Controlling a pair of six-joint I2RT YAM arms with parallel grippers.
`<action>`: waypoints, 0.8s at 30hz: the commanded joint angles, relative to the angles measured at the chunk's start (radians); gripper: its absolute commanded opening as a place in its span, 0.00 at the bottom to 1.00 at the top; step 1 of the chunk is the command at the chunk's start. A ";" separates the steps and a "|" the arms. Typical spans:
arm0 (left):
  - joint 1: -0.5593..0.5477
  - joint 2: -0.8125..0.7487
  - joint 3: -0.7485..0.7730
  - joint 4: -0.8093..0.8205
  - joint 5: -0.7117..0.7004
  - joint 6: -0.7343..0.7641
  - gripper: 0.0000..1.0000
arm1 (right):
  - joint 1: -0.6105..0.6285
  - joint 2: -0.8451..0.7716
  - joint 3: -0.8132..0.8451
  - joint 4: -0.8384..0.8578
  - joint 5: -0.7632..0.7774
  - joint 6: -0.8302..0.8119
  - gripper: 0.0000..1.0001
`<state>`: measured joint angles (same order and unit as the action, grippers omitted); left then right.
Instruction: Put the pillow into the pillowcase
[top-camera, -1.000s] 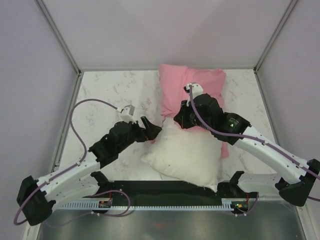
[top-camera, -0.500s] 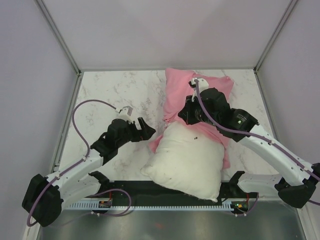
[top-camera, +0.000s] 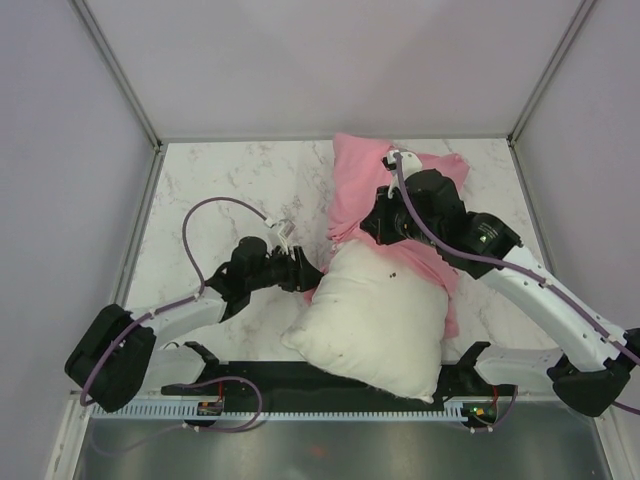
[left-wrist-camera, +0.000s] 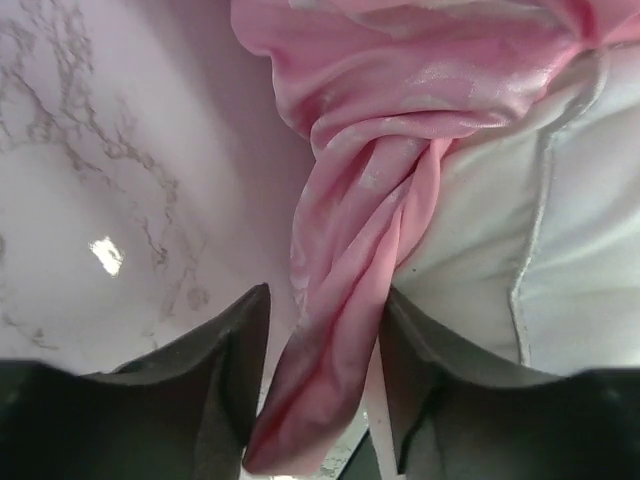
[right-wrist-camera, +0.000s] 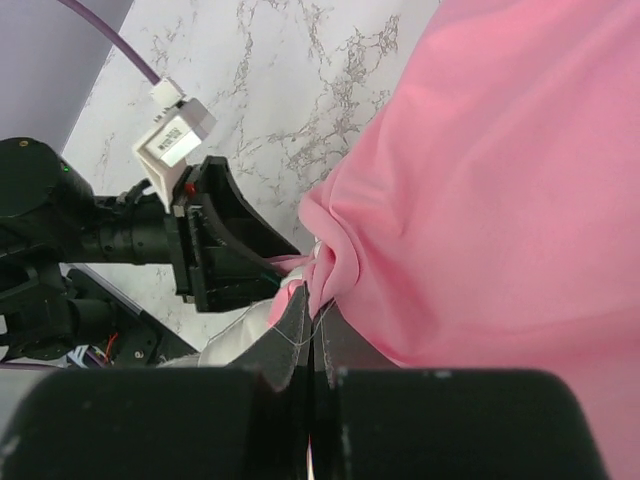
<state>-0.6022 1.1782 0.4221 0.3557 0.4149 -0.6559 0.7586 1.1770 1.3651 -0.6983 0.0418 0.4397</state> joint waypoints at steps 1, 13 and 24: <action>-0.021 0.076 0.052 0.069 0.093 0.053 0.51 | -0.007 -0.001 0.068 0.080 -0.016 -0.007 0.00; -0.039 -0.092 0.090 -0.030 0.084 -0.042 0.02 | 0.253 0.035 0.143 -0.122 0.130 -0.168 0.98; -0.039 -0.184 0.222 -0.060 0.111 -0.157 0.02 | 0.818 0.208 0.195 -0.300 0.539 -0.111 0.98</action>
<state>-0.6373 1.0225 0.5587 0.2466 0.4816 -0.7433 1.5082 1.3724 1.5436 -0.9108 0.4038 0.3046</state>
